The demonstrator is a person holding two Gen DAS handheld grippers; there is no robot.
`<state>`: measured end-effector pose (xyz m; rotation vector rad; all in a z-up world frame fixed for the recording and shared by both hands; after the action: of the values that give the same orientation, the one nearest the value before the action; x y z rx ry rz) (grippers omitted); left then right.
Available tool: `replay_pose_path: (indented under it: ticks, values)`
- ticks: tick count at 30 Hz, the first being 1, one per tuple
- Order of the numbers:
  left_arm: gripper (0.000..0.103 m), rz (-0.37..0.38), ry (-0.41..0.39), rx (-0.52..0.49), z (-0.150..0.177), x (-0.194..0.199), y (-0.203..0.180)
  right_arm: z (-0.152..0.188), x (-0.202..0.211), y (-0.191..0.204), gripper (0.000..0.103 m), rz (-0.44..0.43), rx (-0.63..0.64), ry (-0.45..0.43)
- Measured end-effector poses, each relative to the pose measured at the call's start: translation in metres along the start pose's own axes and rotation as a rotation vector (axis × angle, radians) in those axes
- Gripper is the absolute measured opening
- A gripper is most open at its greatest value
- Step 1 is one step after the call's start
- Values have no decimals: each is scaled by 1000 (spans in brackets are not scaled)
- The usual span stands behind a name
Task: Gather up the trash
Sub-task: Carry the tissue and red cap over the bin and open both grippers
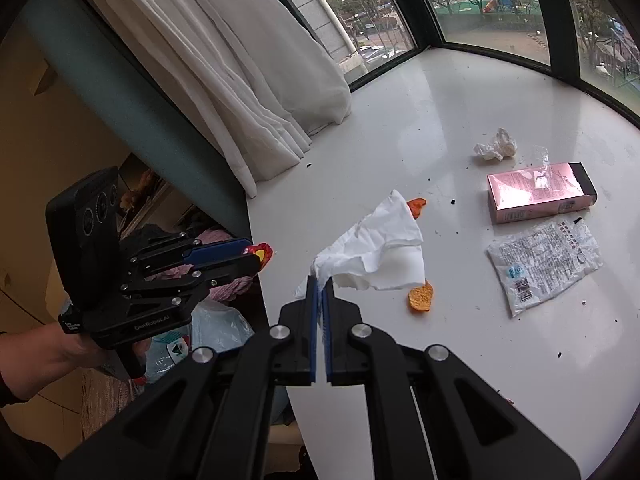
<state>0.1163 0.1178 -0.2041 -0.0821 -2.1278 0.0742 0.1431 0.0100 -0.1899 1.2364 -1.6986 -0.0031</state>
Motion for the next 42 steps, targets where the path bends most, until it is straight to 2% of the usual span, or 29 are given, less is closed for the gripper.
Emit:
replay_pose_path:
  ticks: [5, 12, 20, 26, 33, 42]
  values:
    - [21, -78, -15, 93, 44, 55, 35, -1, -25, 68, 5, -75, 106, 52]
    - [21, -180, -20, 210, 117, 120, 75, 15, -68, 152, 5, -175, 221, 138]
    - [21, -250, -9, 337, 189, 157, 108, 54, -113, 224, 5, -223, 363, 279]
    - [21, -263, 36, 355, 225, 158, 112, 85, -139, 243, 5, -191, 442, 371]
    - [21, -244, 91, 347, 251, 145, 110, 106, -157, 238, 5, -150, 446, 443]
    - [21, -200, 148, 339, 255, 116, 104, 122, -175, 226, 5, -116, 464, 538]
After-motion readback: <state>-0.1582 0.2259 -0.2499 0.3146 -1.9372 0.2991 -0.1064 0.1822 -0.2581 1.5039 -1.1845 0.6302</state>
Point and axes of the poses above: each gripper's, at about its wrist camera, not at the fingertips, and x roughly against the way its jaws point, y to its left, z to its underside, the point moved 8 cm from there along -x, roughly the way its jaws point, and after that the axes turned 7 degrees about y, right-handed, at the moved point
